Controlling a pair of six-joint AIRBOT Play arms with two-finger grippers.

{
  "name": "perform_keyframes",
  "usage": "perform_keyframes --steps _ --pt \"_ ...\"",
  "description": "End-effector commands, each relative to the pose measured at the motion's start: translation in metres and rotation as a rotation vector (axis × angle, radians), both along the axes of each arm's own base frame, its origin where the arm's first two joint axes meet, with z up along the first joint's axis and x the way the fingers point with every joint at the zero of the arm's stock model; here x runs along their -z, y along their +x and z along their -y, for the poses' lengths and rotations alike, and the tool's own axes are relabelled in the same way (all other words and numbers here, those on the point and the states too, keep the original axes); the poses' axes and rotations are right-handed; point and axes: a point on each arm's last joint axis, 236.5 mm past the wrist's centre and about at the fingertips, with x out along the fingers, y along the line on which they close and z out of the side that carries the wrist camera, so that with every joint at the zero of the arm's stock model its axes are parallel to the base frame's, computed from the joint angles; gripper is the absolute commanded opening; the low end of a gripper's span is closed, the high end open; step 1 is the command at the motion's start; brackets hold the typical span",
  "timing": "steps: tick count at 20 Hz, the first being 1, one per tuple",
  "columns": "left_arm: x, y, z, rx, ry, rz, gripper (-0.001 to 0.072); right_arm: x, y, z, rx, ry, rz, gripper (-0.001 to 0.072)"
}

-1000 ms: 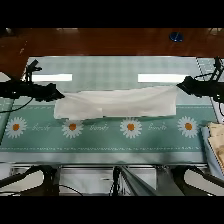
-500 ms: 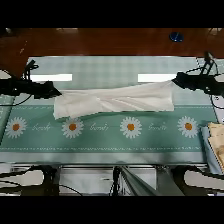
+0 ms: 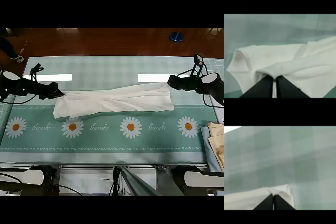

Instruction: Fold the shirts.

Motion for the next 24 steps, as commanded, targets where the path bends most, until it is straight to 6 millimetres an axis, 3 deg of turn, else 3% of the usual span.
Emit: perform_keyframes --steps 1,3,7,9,10,11,12,13,14,17,24 --pt "-0.013 0.017 -0.004 0.001 0.015 0.058 0.0290 0.013 -0.016 0.003 -0.050 -0.056 -0.073 0.0019" --pt "-0.024 0.025 -0.006 0.000 0.021 0.088 0.0416 0.024 -0.035 0.003 -0.109 -0.091 -0.151 0.0019" --pt "-0.056 0.039 -0.010 0.024 0.023 0.145 0.0417 0.035 -0.059 0.002 -0.163 -0.108 -0.254 0.0020" --pt "-0.072 0.039 -0.010 0.054 0.013 0.154 0.0417 0.036 -0.061 0.003 -0.168 -0.117 -0.260 0.0035" --pt "-0.080 0.037 -0.008 0.076 0.006 0.154 0.0417 0.034 -0.059 0.002 -0.164 -0.111 -0.253 0.0184" --pt "-0.087 0.034 -0.005 0.101 -0.002 0.149 0.0417 0.029 -0.059 0.002 -0.162 -0.108 -0.244 0.0446" --pt "-0.092 0.031 -0.003 0.122 -0.009 0.142 0.0417 0.022 -0.058 0.003 -0.163 -0.118 -0.229 0.0549" --pt "-0.096 0.027 0.000 0.140 -0.017 0.133 0.0417 0.012 -0.056 0.009 -0.148 -0.128 -0.206 0.0552" --pt "-0.097 0.024 0.001 0.138 -0.025 0.118 0.0416 0.003 -0.055 0.017 -0.106 -0.114 -0.190 0.0603" --pt "-0.097 0.015 0.006 0.151 -0.044 0.083 0.0415 -0.003 -0.059 0.027 -0.001 0.073 -0.212 0.0603" --pt "-0.097 0.009 0.025 0.201 -0.052 0.069 0.0415 0.034 -0.064 -0.010 -0.023 0.411 -0.319 0.0601"
